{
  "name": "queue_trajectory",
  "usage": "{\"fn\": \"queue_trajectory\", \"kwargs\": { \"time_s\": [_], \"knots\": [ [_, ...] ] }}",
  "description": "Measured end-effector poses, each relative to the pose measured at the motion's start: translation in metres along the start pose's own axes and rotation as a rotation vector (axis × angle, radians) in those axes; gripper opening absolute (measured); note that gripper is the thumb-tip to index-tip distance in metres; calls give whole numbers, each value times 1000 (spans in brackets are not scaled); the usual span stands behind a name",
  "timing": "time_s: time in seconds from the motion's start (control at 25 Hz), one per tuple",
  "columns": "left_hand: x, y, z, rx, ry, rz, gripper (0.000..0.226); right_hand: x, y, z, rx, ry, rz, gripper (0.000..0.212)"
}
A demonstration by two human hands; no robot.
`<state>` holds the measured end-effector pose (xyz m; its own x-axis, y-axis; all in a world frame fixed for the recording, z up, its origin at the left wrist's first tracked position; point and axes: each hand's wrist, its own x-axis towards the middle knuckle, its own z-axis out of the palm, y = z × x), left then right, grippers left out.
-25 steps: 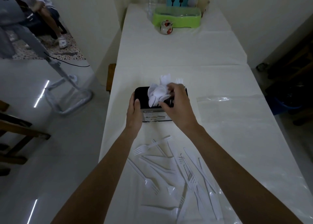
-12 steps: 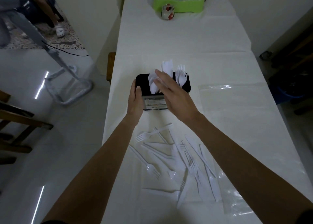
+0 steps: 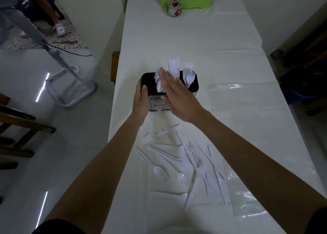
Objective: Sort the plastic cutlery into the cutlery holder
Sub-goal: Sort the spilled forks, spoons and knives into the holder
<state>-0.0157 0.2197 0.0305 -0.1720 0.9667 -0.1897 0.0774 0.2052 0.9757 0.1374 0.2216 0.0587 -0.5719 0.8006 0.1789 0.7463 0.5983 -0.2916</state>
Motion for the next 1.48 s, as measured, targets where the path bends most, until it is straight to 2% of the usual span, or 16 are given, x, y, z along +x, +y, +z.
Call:
{"fn": "queue_trajectory", "kwargs": {
  "time_s": [0.08, 0.16, 0.24, 0.32, 0.4, 0.48, 0.56, 0.64, 0.88, 1.04, 1.12, 1.24, 1.32, 1.4, 1.48],
  "knots": [
    [1, 0, -6, 40, -29, -3, 47, -5, -2, -7, 9, 17, 14, 60],
    [-7, -1, -13, 40, -50, 15, 47, -21, -5, -14, 116, 77, 71, 60],
    [-38, -10, -17, 115, 23, 84, 40, -53, -9, -16, 246, 146, 168, 59],
    [-79, -30, -20, 299, 104, 199, 33, -101, -10, -8, 337, 169, 297, 55],
    [-114, -56, -23, 511, -3, 303, 27, -153, -8, 8, 387, 131, 447, 49],
    [-132, -75, -21, 734, -236, 404, 29, -198, -7, 24, 381, 138, 558, 43],
    [-140, -81, -10, 908, -459, 437, 36, -232, -7, 35, 339, 181, 622, 34],
    [-146, -82, 4, 1044, -592, 465, 40, -250, -9, 42, 329, 197, 697, 24],
    [-137, -74, 29, 1243, -612, 507, 29, -227, -3, 45, 347, 24, 893, 15],
    [-133, -66, 34, 1249, -695, 465, 18, -211, 9, 45, 275, -100, 917, 12],
    [-131, -64, 33, 1222, -719, 462, 12, -212, 15, 43, 269, -109, 904, 13],
    [-128, -61, 30, 1140, -717, 474, 13, -224, 17, 36, 482, 89, 1027, 9],
    [-127, -56, 30, 1030, -652, 467, 15, -238, 17, 30, 599, 150, 1078, 8],
    [-124, -48, 30, 877, -546, 421, 15, -256, 20, 26, 519, 80, 968, 9],
    [-123, -41, 28, 699, -455, 366, 16, -270, 25, 17, 417, -23, 749, 11]
  ]
}}
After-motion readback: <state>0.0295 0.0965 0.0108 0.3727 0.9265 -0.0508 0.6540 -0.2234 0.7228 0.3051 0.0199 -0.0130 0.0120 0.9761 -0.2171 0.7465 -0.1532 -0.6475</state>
